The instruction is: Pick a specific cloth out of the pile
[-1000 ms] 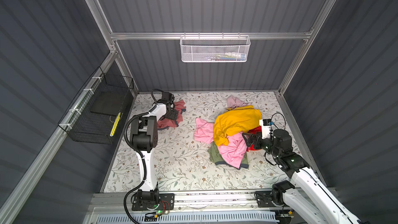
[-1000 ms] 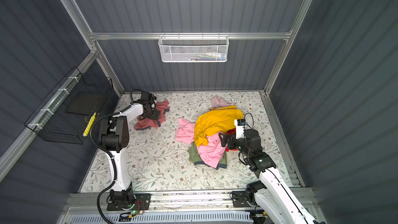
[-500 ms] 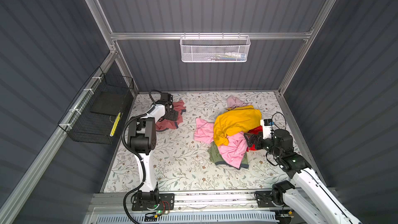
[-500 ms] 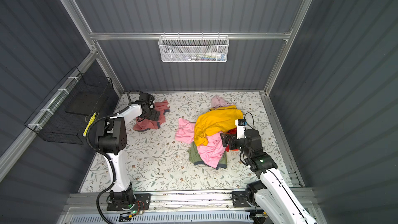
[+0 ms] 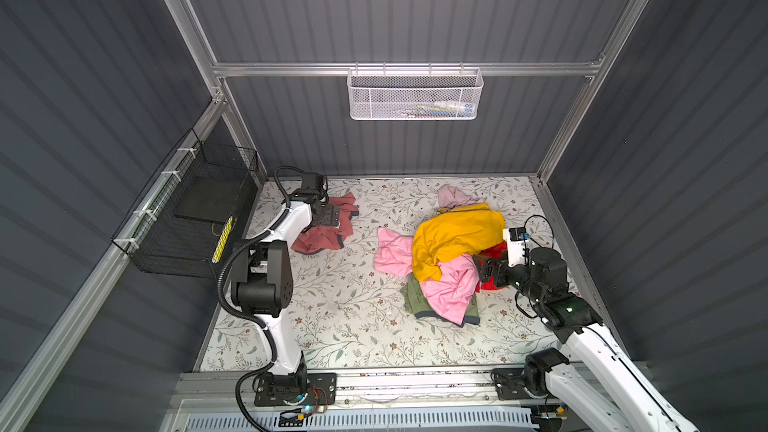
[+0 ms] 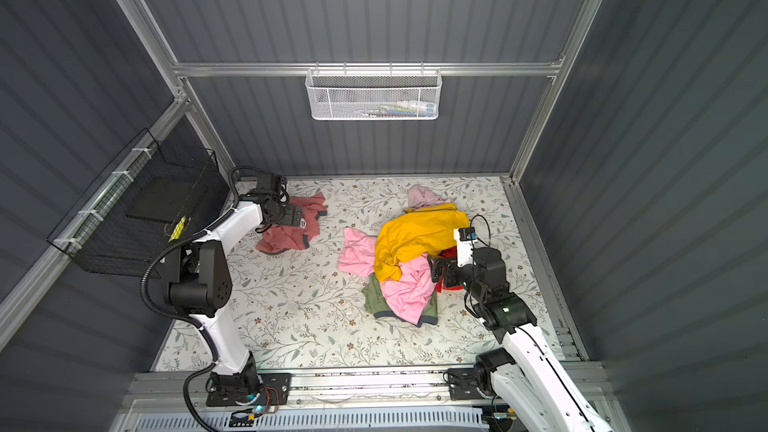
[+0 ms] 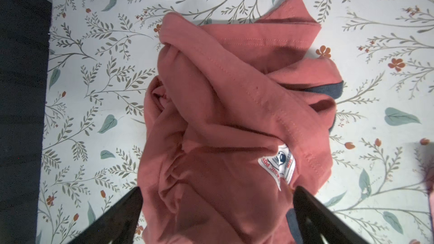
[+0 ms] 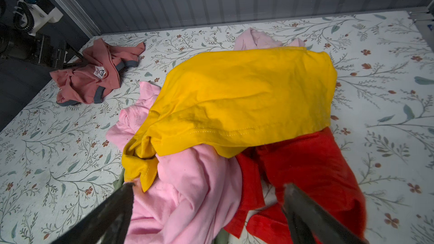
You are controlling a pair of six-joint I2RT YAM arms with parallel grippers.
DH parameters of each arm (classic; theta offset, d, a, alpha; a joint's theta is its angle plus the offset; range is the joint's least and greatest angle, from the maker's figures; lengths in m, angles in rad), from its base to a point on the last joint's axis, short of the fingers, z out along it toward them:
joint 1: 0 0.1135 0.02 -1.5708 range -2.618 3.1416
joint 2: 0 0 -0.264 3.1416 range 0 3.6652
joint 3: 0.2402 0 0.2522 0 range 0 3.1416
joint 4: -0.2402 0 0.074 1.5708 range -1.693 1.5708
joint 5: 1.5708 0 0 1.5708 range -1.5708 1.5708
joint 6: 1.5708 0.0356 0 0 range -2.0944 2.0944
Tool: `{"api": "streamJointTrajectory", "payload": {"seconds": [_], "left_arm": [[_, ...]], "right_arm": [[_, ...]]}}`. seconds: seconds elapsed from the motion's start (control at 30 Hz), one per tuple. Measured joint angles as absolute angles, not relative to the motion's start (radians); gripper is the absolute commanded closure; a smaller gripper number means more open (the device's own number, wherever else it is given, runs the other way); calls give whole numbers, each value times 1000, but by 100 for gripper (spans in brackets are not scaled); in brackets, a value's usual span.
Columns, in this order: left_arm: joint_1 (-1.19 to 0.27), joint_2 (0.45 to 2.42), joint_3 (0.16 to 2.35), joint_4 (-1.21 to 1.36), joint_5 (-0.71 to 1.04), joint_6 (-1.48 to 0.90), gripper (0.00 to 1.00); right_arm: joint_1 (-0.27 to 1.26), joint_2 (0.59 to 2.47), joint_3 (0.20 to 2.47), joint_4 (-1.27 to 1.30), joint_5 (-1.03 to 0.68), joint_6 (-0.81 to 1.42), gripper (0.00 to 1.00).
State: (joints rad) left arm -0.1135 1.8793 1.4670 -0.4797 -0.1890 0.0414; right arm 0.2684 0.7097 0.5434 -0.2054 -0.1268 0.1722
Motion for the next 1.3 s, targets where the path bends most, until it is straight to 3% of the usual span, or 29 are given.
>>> {"api": "streamJointTrajectory", "payload": {"seconds": [0.5,1.03,1.3], "left_arm": [[-151,1532,1023,-228,-143,-179,0],[-223,1270,778,-60,-318,-241,0],[-231,1235,743,-37,-381,-241,0]], "right_arm": [[213,720,536,-99,-99,52,1],[99,739,370,183,-81,-2,1],[49,829,286,374,-43,-29,1]]}}
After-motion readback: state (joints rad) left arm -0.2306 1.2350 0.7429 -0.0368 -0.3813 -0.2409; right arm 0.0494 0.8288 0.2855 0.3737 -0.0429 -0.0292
